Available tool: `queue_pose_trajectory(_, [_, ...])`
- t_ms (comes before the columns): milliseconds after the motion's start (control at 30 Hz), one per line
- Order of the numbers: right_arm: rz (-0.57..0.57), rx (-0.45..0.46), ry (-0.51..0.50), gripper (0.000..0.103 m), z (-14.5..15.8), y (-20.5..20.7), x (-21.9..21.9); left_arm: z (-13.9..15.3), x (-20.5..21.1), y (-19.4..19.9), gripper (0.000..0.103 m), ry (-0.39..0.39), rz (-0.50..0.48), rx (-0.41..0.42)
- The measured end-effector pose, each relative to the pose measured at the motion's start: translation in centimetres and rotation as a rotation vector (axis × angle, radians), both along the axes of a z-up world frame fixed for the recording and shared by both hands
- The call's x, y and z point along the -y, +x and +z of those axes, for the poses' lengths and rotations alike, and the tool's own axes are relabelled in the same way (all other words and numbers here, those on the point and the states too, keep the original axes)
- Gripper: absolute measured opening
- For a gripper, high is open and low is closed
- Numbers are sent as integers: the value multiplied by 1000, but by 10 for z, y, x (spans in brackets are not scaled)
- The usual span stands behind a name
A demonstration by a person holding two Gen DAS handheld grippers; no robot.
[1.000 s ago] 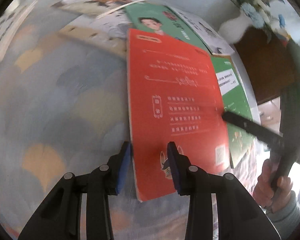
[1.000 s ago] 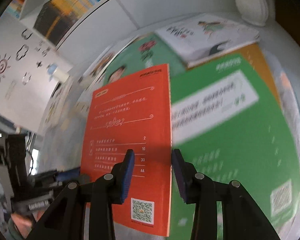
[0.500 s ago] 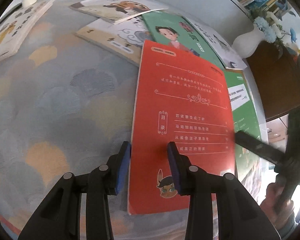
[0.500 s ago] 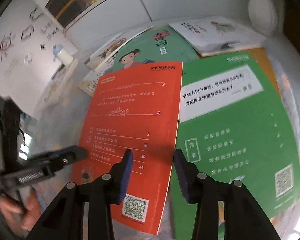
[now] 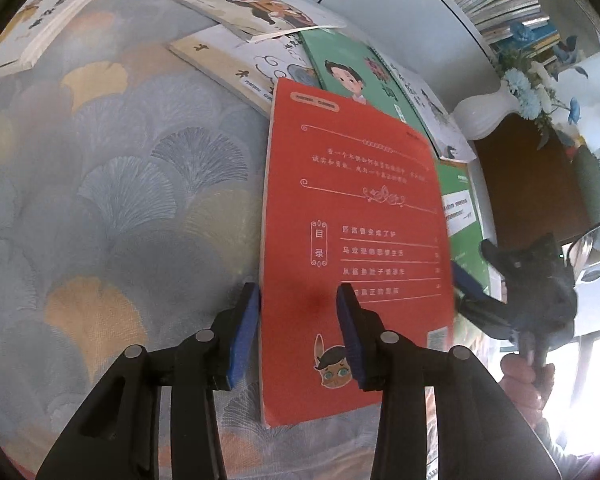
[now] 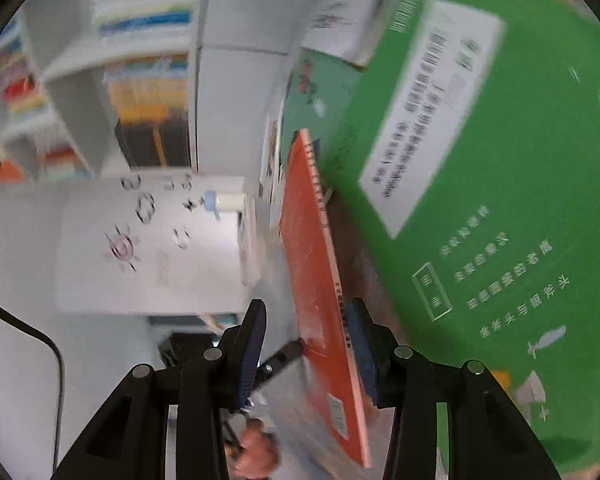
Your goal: Organize books
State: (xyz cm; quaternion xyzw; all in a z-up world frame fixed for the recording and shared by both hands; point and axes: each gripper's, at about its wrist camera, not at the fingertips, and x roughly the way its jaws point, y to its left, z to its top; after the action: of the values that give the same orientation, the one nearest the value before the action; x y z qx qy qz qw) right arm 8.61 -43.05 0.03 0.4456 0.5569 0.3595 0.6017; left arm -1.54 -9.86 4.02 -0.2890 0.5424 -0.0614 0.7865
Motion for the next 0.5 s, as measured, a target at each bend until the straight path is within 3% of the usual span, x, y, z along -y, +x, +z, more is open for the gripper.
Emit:
queue_pose_trajectory(67, [1, 0, -6, 42, -2, 0, -4, -2, -1, 1, 38, -18, 5, 5])
queue_pose_trajectory(200, [-46, -91, 91, 42, -12, 2, 2, -2, -3, 1, 38, -41, 18, 6])
queue_pose_trajectory(267, [-29, -76, 2, 42, -5, -4, -2, -2, -2, 1, 38, -38, 17, 10])
queue_pose_trajectory(400, [77, 35, -269, 45, 19, -19, -25, -1, -3, 2, 41, -46, 15, 18])
queue_pose_trajectory(433, [96, 54, -282, 46, 22, -23, -30, -2, -3, 2, 41, -50, 15, 18])
queue_pose_trajectory(467, [115, 46, -252, 46, 22, -24, -34, -2, -4, 2, 41, -56, 14, 20])
queue_pose_trajectory(500, [121, -3, -109, 45, 18, -28, -37, -3, -4, 2, 41, -66, 9, 21])
